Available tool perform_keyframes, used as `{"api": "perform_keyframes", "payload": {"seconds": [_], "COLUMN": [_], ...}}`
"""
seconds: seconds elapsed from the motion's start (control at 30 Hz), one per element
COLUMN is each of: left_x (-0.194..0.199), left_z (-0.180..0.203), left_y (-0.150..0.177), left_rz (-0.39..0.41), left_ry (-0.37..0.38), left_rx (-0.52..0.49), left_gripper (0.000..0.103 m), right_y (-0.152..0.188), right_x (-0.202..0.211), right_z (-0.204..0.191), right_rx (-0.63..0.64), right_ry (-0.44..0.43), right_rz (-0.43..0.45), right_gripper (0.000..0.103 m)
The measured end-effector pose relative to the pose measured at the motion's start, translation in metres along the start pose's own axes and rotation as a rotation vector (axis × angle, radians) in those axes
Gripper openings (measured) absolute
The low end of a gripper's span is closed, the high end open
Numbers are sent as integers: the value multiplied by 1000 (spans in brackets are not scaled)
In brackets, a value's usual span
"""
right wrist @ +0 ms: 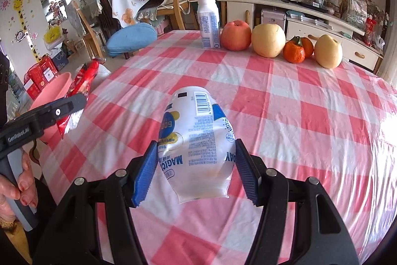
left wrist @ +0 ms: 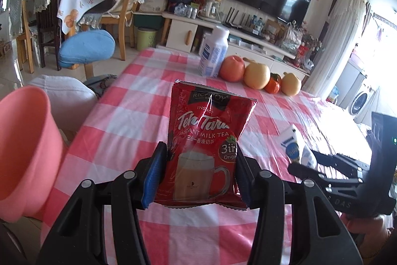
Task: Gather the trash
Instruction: 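Carry the milk-tea sachet with the left tool while the right tool carries the white bag to the bucket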
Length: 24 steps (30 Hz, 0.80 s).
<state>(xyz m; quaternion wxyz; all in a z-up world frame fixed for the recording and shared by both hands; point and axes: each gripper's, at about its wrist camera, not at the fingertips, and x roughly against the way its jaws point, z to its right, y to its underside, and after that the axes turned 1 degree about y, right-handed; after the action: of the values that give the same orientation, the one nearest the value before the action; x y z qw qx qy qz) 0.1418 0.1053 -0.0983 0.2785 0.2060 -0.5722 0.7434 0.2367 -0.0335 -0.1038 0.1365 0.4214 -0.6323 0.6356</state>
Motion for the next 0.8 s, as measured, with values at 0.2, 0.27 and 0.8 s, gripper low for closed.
{"api": "perform_keyframes", "payload": {"seconds": [0.2,0.27,0.8], "left_x": [15,19,58], "left_z": [-18,-23,-87], "left_y": [-8,-10,-30], "left_rz": [45,57,169], "left_ry": [-26,-36,-181], "left_rx": [20,29,110], "left_gripper": [53,53,53], "right_y": [0,0,-28], "right_x": [5,7,15], "right_z": [-17,-22,-88], "right_rx": [-12,-10,51], "right_ry": [-17,-20,-63], "right_rz": [-14,-15,-6], "right_gripper": [62,62,62]}}
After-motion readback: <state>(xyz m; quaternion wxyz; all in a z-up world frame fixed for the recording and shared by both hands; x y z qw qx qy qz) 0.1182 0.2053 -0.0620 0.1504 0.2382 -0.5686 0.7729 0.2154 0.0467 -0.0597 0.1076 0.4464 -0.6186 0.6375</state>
